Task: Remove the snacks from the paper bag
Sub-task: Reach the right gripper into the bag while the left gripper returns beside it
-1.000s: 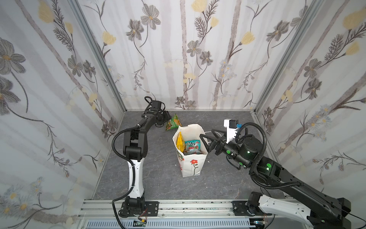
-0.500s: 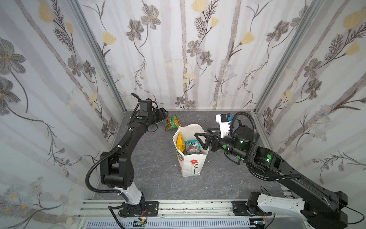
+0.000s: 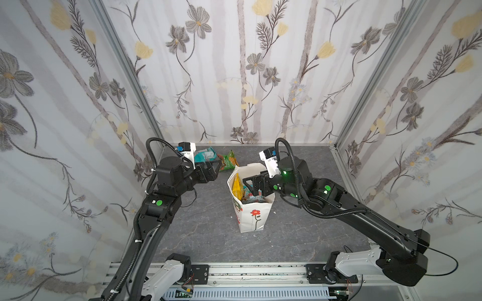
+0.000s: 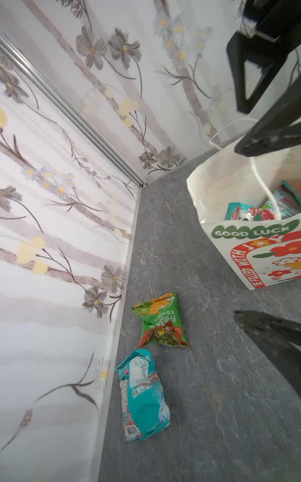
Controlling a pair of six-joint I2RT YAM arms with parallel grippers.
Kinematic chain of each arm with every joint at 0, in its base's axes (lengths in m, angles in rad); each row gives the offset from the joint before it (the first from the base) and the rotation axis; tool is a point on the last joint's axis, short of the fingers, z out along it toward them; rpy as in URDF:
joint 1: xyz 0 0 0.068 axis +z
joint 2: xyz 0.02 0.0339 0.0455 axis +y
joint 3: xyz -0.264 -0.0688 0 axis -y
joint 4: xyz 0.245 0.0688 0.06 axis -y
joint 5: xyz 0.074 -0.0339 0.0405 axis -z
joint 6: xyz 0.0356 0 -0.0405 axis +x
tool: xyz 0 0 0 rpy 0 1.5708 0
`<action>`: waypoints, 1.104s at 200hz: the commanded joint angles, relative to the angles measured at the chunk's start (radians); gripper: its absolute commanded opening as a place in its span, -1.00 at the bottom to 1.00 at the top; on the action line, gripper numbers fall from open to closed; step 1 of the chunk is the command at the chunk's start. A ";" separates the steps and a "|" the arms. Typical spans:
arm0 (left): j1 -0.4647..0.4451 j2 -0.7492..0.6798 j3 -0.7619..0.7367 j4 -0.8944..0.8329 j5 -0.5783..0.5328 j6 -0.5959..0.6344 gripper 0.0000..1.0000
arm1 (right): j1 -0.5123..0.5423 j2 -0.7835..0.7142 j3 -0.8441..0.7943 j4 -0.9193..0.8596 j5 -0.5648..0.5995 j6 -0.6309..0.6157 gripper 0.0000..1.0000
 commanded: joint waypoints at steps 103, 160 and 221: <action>-0.384 -0.017 0.349 -0.595 -0.158 0.329 1.00 | -0.029 0.279 0.084 -0.092 -0.090 -0.057 0.76; -0.478 0.027 0.419 -0.667 -0.212 0.387 1.00 | -0.036 0.369 0.102 -0.119 -0.086 -0.067 0.71; -0.483 0.041 0.413 -0.646 -0.221 0.393 1.00 | -0.035 0.430 0.086 -0.126 -0.085 -0.070 0.71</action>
